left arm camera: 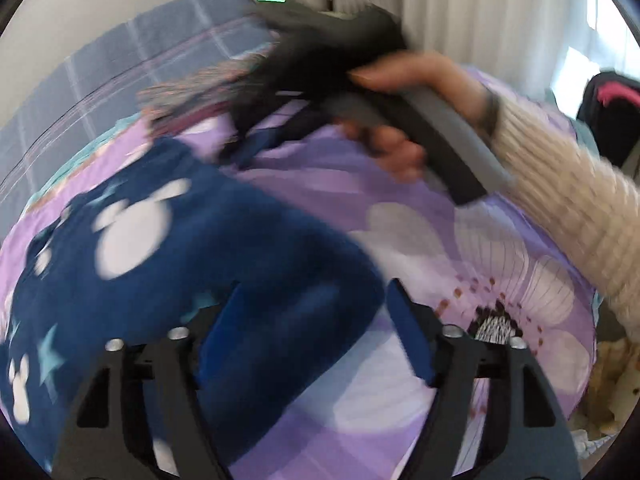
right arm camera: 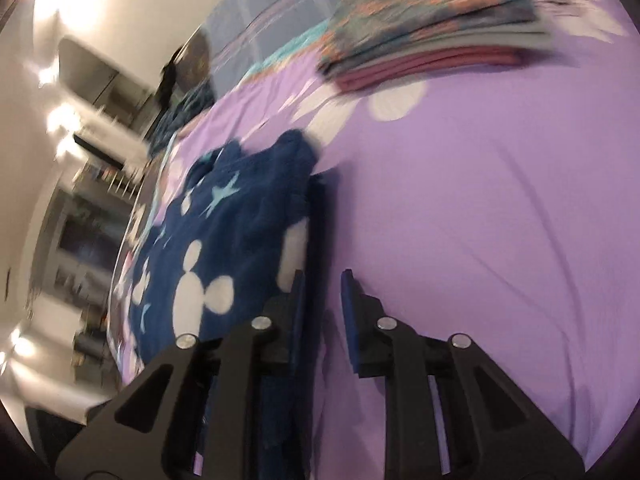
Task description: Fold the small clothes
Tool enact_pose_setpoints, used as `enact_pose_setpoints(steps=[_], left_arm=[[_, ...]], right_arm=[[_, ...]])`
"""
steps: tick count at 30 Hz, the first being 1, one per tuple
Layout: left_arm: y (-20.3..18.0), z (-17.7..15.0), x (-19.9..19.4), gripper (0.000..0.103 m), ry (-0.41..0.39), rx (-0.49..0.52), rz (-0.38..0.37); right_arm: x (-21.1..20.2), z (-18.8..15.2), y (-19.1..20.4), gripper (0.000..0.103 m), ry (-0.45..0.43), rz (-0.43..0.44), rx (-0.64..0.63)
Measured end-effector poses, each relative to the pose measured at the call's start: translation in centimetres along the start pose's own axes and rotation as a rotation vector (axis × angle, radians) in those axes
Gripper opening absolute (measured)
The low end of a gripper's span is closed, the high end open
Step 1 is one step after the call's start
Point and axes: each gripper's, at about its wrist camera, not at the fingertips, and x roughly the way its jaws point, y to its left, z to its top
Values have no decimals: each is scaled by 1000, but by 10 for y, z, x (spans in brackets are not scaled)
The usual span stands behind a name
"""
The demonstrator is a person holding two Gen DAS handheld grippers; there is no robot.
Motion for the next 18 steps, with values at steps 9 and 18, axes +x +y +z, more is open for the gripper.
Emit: enact_pose_setpoints(steps=[9, 18], left_arm=[[-12, -2, 27, 88, 66, 43, 94], [5, 0, 19, 64, 82, -18, 102]], right_arm=[[41, 37, 23, 64, 98, 135, -117], [18, 27, -15, 52, -5, 248, -5]])
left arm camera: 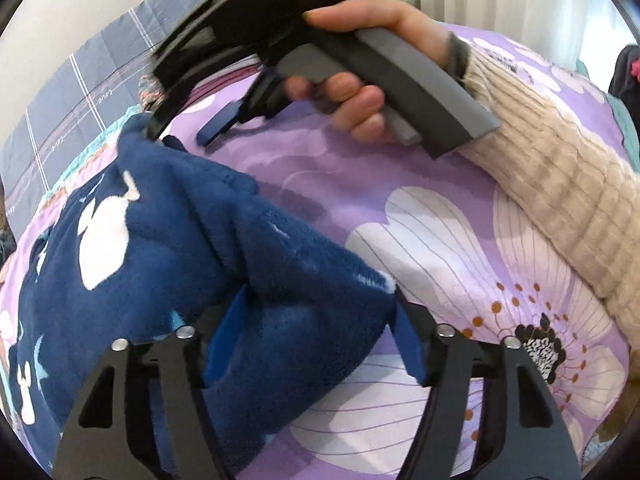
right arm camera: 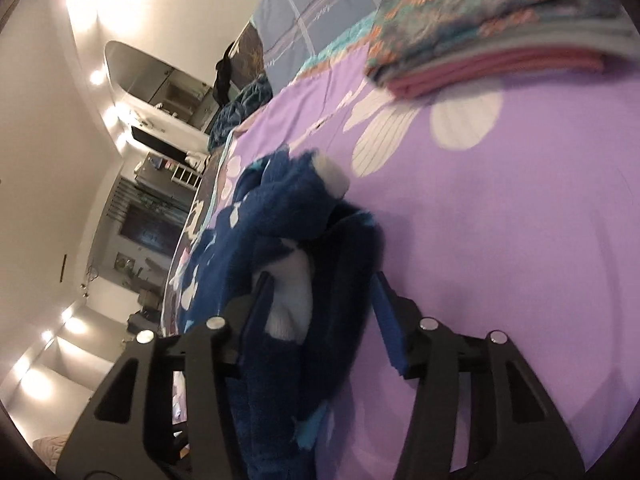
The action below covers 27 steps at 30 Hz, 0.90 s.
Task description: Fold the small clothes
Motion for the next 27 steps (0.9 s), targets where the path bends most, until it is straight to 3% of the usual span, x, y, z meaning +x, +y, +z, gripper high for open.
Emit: enact_pose_setpoints(steps=[5, 8, 10, 16, 17, 18, 19, 21, 23, 27], left_arm=[[1, -2, -3, 56, -8, 3, -6], [2, -4, -1, 56, -12, 2, -14], [3, -6, 0, 56, -14, 4, -20], [3, -6, 8, 58, -20, 18, -22], [2, -7, 8, 58, -22, 25, -19], [2, -7, 8, 58, -26, 34, -14], [1, -7, 8, 57, -31, 44, -12], [-2, -7, 3, 51, -54, 68, -4], [-1, -8, 2, 49, -61, 75, -7], [1, -9, 13, 49, -36, 89, -7]], right_arm=[[-6, 0, -11, 52, 0, 8, 53], [-13, 1, -14, 70, -2, 160, 80], [-11, 0, -11, 72, 11, 224, 83], [27, -1, 8, 76, 35, 43, 40], [32, -1, 15, 68, 20, 1, 24], [35, -1, 21, 20, -5, -54, 3], [37, -1, 27, 19, -24, -108, -16], [21, 2, 34, 17, -110, -40, 6], [9, 5, 49, 17, -145, -27, -67], [44, 2, 18, 22, -90, -197, -49]])
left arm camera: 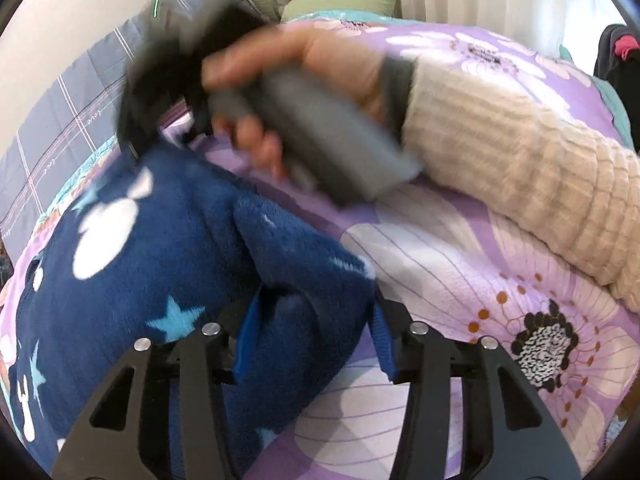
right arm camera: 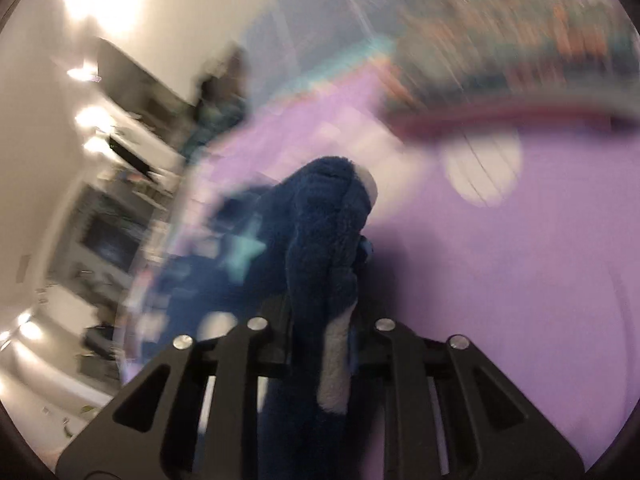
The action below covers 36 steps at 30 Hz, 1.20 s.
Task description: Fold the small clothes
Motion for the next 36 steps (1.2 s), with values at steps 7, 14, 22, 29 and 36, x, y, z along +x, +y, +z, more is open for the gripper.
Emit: enact_pose_setpoints(steps=[7, 14, 22, 29, 36], left_arm=[[-9, -3, -11, 48, -30, -34, -20], [-11, -1, -18, 36, -73, -43, -38], [-18, -6, -8, 38, -57, -21, -43], [-13, -27, -47, 51, -105, -82, -108], [14, -50, -80, 63, -142, -212, -78]], right_arm=[[-36, 1, -18, 43, -110, 12, 102], [-73, -22, 3, 43, -33, 49, -10], [-35, -71, 16, 34, 84, -49, -129], [-76, -75, 51, 35, -9, -196, -131], [-119, -147, 64, 48, -22, 33, -115]])
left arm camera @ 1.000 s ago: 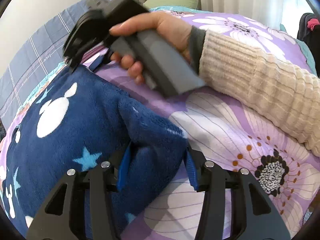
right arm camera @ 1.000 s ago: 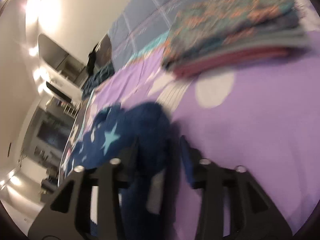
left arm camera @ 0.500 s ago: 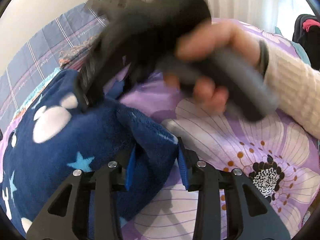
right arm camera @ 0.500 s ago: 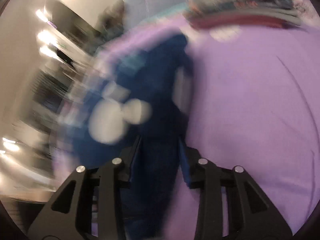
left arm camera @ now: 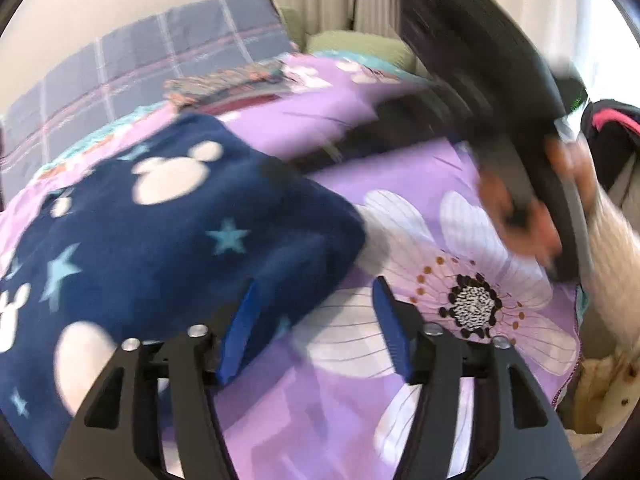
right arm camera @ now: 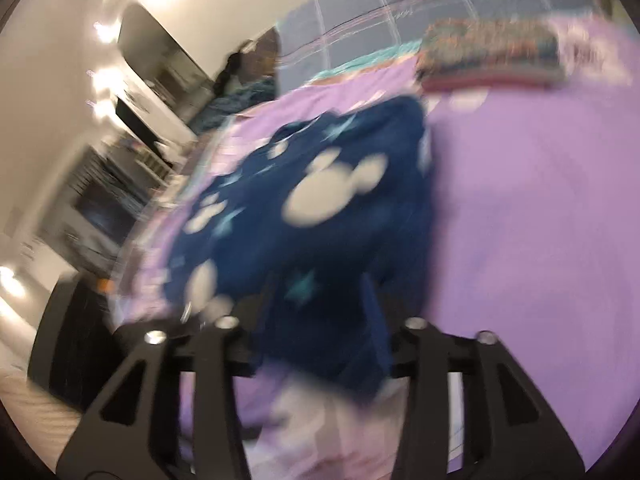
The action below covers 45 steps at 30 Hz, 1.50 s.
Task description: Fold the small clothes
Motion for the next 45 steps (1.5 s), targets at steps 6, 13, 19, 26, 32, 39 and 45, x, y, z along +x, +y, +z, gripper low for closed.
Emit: enact_pose_setpoints(steps=[6, 13, 19, 26, 32, 39, 45], left_arm=[[18, -12, -28, 71, -41, -33, 34], [40, -29, -59, 83, -101, -85, 75], [77, -56, -85, 83, -141, -183, 112], [175, -132, -151, 63, -239, -479, 181], [234, -196, -181, 41, -291, -708, 183], [249, -203, -155, 50, -238, -707, 85], [254, -209, -145, 50, -222, -689, -30]], right_arm=[[6, -40, -26, 9, -30, -187, 179], [-2, -28, 28, 32, -58, -341, 89], [4, -28, 88, 35, -93, -414, -83], [65, -6, 158, 44, -6, -371, -300], [150, 42, 223, 44, 76, -307, -437], [273, 95, 283, 47, 174, -323, -505], [359, 118, 298, 74, 242, -473, -557]])
